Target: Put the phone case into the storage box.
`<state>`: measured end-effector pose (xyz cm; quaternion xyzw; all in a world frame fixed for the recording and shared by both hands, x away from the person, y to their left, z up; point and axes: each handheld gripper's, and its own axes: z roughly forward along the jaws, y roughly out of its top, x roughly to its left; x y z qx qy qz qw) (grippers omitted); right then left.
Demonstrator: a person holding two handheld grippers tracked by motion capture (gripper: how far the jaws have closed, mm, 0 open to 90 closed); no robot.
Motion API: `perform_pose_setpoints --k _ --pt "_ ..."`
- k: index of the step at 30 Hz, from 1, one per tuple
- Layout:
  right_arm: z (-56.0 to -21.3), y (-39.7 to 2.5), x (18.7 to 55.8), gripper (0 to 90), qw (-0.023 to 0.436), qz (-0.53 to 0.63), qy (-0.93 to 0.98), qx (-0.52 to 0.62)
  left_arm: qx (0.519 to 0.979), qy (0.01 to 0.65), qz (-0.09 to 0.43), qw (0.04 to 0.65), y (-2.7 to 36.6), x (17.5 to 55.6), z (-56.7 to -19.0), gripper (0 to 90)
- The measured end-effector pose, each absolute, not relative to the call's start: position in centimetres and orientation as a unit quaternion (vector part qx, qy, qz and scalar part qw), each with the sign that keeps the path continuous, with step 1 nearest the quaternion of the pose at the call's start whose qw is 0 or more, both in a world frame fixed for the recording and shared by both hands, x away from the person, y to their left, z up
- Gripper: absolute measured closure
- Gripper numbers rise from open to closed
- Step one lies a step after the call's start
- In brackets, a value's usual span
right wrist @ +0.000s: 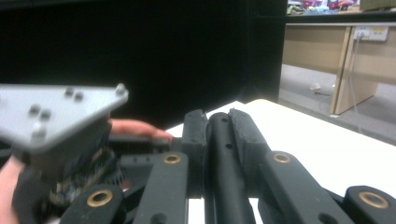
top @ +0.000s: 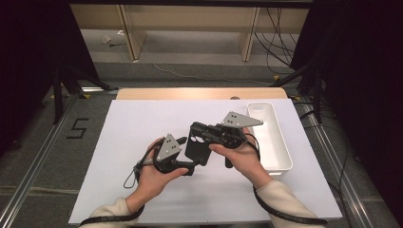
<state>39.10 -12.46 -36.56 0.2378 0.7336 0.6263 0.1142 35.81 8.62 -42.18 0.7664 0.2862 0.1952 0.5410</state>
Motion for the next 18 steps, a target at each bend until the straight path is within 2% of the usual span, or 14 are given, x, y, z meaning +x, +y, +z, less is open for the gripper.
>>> perform_pose_setpoints --k 7,11,18 --pt "-36.1 -13.6 39.5 78.0 0.100 0.626 0.742 0.218 0.766 0.281 0.153 0.558 10.2 36.8 -41.9 26.7" --pt "-36.1 -14.0 39.7 78.0 0.084 0.620 0.754 0.203 0.786 0.262 0.128 0.546 10.6 37.4 -42.5 37.9" --pt "-36.2 -14.1 39.8 78.0 0.057 0.613 0.768 0.177 0.805 0.223 0.089 0.543 10.7 38.0 -43.4 46.9"
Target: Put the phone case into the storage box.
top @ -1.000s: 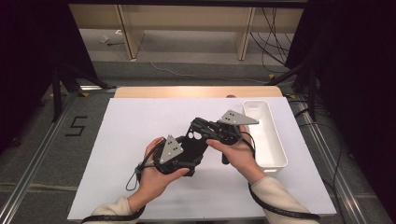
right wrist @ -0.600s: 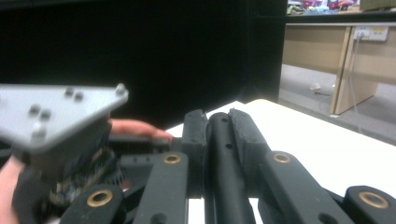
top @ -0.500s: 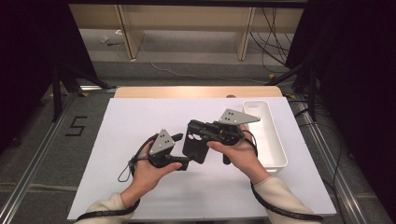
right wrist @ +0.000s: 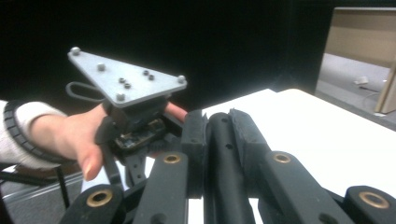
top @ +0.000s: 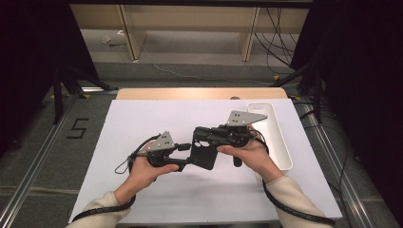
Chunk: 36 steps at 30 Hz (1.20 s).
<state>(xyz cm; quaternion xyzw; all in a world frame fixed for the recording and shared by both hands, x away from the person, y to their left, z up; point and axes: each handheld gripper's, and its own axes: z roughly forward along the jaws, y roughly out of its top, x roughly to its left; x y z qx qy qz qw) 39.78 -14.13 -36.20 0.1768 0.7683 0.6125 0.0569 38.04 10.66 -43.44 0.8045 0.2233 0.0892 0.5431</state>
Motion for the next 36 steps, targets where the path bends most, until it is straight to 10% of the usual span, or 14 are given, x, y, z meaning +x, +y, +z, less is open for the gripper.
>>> perform_pose_setpoints --k 26,36 --pt "-36.7 -13.8 39.7 76.4 0.008 0.612 0.779 0.137 0.837 0.164 0.035 0.521 10.5 37.8 -43.4 77.7" --pt "-36.5 -14.1 39.9 38.4 0.046 0.621 0.769 0.145 0.836 0.174 0.049 0.517 10.2 37.4 -42.6 80.3"
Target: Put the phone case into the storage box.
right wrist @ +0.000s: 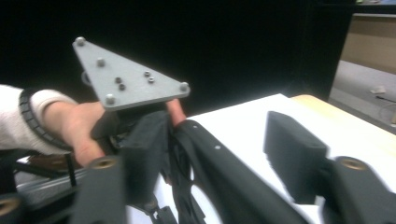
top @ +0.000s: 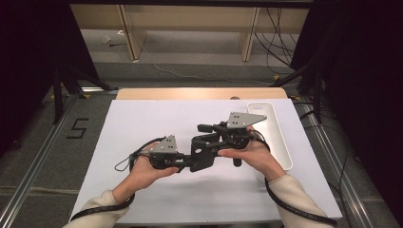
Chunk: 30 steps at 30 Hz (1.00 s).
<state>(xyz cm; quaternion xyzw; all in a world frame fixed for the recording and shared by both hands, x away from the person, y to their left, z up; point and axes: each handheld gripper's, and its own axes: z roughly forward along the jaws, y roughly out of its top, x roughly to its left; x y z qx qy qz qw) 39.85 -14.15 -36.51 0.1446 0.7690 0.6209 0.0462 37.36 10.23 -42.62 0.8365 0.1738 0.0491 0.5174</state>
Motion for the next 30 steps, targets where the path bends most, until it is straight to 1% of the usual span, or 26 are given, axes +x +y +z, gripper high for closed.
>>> perform_pose_setpoints --k 3,6,12,13,16,23,30 --pt "-36.5 -14.3 40.0 25.1 0.060 0.625 0.760 0.166 0.834 0.184 0.057 0.517 10.3 37.4 -42.5 80.3" --pt "-36.5 -14.5 40.2 23.1 0.073 0.629 0.754 0.177 0.834 0.199 0.069 0.510 10.4 37.4 -42.6 80.2" --pt "-36.5 -15.1 40.1 25.0 0.116 0.624 0.747 0.200 0.823 0.239 0.101 0.506 10.8 37.6 -42.5 80.2" --pt "-36.6 -15.2 40.1 23.7 0.123 0.624 0.745 0.203 0.820 0.245 0.106 0.505 10.8 37.6 -42.5 80.2" --pt "-36.7 -15.4 39.9 16.0 0.139 0.624 0.740 0.210 0.814 0.261 0.117 0.506 10.9 37.6 -42.4 80.2" --pt "-37.0 -15.6 39.6 15.6 0.173 0.630 0.720 0.234 0.807 0.277 0.126 0.506 10.8 37.5 -42.5 80.2" --pt "-37.4 -16.4 38.8 15.1 0.183 0.638 0.709 0.238 0.802 0.287 0.138 0.506 10.9 37.6 -42.5 80.2"
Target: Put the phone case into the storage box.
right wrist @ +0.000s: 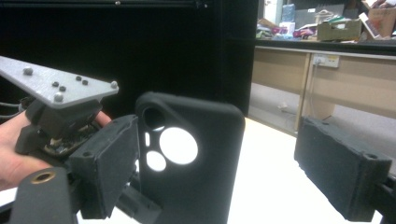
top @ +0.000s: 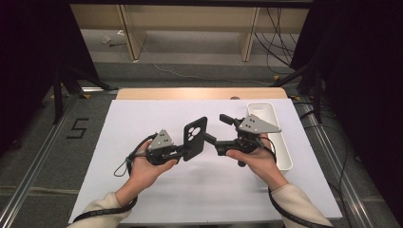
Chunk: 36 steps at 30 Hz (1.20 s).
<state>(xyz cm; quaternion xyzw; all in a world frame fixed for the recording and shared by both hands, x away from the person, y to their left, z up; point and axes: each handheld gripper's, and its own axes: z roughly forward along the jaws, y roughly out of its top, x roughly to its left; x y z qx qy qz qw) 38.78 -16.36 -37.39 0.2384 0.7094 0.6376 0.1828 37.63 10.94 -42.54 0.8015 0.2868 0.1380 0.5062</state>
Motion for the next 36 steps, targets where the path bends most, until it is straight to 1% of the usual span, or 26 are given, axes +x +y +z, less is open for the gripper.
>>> perform_pose_setpoints --k 10,19,25,36 --pt "-37.5 -17.7 38.3 15.1 0.192 0.640 0.703 0.244 0.799 0.296 0.139 0.504 11.0 37.7 -42.7 80.1" --pt "-37.4 -18.4 37.5 3.5 0.189 0.634 0.711 0.238 0.795 0.298 0.144 0.507 11.0 37.7 -42.5 80.1" --pt "-37.5 -19.0 37.0 1.2 0.192 0.632 0.711 0.241 0.794 0.302 0.147 0.507 10.5 37.5 -42.5 80.2" --pt "-37.9 -19.0 36.8 0.5 0.203 0.629 0.706 0.254 0.791 0.305 0.144 0.512 8.5 36.8 -42.6 80.1"
